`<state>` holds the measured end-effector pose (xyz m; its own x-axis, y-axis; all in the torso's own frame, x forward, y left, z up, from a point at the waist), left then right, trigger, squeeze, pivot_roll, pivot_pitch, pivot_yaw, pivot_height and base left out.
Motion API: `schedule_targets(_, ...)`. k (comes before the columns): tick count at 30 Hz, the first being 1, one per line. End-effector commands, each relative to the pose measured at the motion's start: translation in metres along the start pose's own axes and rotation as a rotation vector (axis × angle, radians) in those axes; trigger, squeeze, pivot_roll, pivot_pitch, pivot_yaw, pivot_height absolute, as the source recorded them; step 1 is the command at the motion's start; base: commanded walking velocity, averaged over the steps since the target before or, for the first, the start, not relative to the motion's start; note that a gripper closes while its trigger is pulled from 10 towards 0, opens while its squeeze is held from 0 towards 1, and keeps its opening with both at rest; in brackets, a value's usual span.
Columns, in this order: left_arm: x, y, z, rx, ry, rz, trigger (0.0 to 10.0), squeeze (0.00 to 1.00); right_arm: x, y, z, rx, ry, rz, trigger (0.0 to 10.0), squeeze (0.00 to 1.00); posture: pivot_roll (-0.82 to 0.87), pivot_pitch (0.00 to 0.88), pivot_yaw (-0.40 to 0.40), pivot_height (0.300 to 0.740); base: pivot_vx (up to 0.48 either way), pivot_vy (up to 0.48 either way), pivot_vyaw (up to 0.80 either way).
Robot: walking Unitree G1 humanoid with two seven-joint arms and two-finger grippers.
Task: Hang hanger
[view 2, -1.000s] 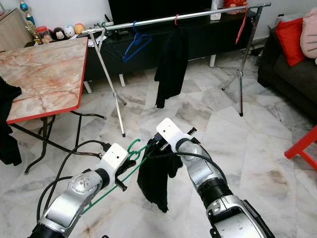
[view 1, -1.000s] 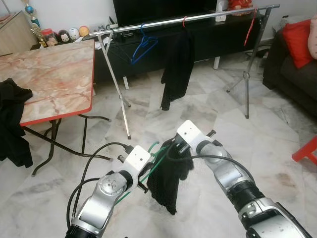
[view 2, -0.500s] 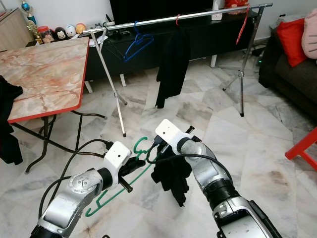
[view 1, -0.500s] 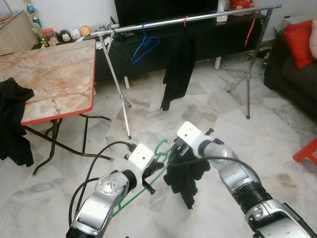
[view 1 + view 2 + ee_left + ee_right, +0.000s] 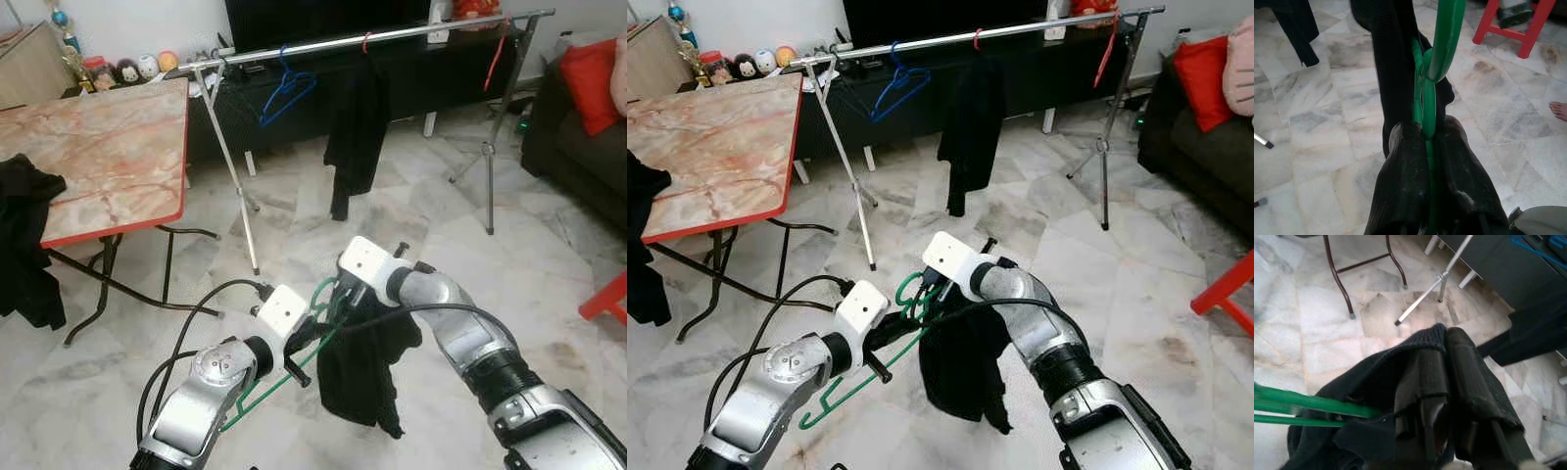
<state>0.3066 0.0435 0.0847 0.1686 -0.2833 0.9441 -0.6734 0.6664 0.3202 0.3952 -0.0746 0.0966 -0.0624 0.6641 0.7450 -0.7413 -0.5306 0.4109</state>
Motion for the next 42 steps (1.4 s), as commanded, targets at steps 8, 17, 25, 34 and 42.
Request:
schedule_targets(8, -0.005, 0.001, 0.016, -0.094, -0.018, -0.033, 10.0, 0.0, 0.025, 0.015, -0.033, 0.245, 0.225, 0.149, 10.0, 0.0, -0.11, 0.0, 0.094, 0.74, 0.0, 0.0, 0.0)
schedule_targets(17, -0.015, 0.006, 0.016, -0.111, -0.051, -0.076, 10.0, 0.0, -0.002, 0.014, 0.022, 0.07, 0.288, -0.016, 10.0, 0.0, -0.11, 0.0, 0.096, 0.74, 0.0, 0.0, 0.0)
schedule_targets(25, -0.023, 0.008, 0.012, -0.096, -0.082, -0.11, 10.0, 0.0, -0.008, 0.013, 0.025, 0.059, 0.294, -0.033, 10.0, 0.0, -0.1, 0.0, 0.096, 0.74, 0.0, 0.0, 0.0)
schedule_targets(34, -0.024, 0.008, -0.001, -0.044, -0.127, -0.12, 10.0, 0.0, -0.024, 0.017, 0.025, 0.093, 0.332, -0.085, 10.0, 0.0, -0.1, 0.0, 0.095, 0.74, 0.0, 0.0, 0.0)
schedule_targets(42, -0.026, 0.01, 0.005, -0.074, -0.136, -0.12, 10.0, 0.0, -0.023, 0.016, 0.021, 0.12, 0.335, -0.071, 10.0, 0.0, -0.1, 0.0, 0.096, 0.74, 0.0, 0.0, 0.0)
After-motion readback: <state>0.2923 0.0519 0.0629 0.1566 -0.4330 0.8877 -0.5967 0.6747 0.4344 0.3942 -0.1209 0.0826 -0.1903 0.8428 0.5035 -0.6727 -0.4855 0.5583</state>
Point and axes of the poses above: a point about 5 cm out from each wrist's last joint towards the gripper, its own y axis pointing back from the gripper into the wrist, its own x axis along the axis of the wrist's last joint, z = x × y, the point moved 6 cm from there along -y, pointing out of the wrist towards the gripper, and after that the axes turned 1 degree about -y, right-handed, at the moved point
